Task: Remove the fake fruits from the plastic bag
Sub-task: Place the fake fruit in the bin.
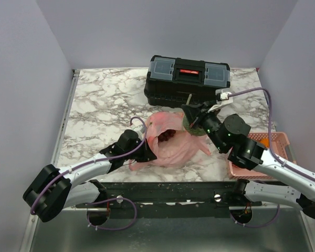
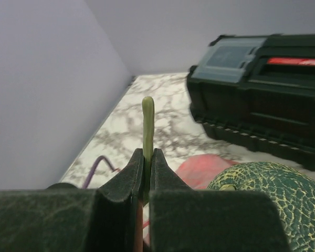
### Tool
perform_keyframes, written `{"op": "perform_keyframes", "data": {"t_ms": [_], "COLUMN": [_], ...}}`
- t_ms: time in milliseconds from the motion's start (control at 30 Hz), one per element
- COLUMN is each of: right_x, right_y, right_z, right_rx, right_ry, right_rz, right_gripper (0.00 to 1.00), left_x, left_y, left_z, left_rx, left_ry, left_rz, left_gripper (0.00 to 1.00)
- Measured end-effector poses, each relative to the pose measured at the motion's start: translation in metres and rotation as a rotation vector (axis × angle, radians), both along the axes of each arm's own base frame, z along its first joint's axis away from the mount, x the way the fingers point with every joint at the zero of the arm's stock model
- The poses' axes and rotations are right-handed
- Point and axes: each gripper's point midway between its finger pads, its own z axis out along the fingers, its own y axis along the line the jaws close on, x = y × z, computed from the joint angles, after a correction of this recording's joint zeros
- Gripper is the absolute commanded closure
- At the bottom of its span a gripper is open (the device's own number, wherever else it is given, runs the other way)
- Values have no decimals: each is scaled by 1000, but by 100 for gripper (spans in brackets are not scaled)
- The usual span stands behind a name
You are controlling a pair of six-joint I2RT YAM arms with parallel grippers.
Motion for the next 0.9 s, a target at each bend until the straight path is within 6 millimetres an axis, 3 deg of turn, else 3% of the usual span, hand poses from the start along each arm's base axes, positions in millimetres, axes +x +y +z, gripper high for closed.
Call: {"op": "perform_keyframes", "data": {"t_ms": [167, 233, 400, 600, 767, 900], "right_x": [8, 10, 11, 5, 1, 16], "right_y": [-61, -95, -163, -227, -275, -293], "right_z": [12, 11, -22, -69, -72, -81], "right_rx": [-24, -34, -134, -269, -268, -328], "right_ry": [-42, -47, 4, 67, 99, 141], "right_rz": [-242, -378, -727, -1046, -1274, -1382], "right_gripper": [99, 99, 99, 99, 99, 99], "left_x": [0, 1, 1, 2, 2, 3], "left_y": [0, 0, 0, -3, -4, -5], "left_z": [0, 1, 1, 5, 7, 8], "left_rx": [2, 2, 3, -4, -8, -12], "left_ry": [-7, -10, -15, -29, -35, -41], "left_rz": [-5, -7, -12, -21, -26, -28], "left_gripper": [100, 100, 100, 100, 100, 100]}}
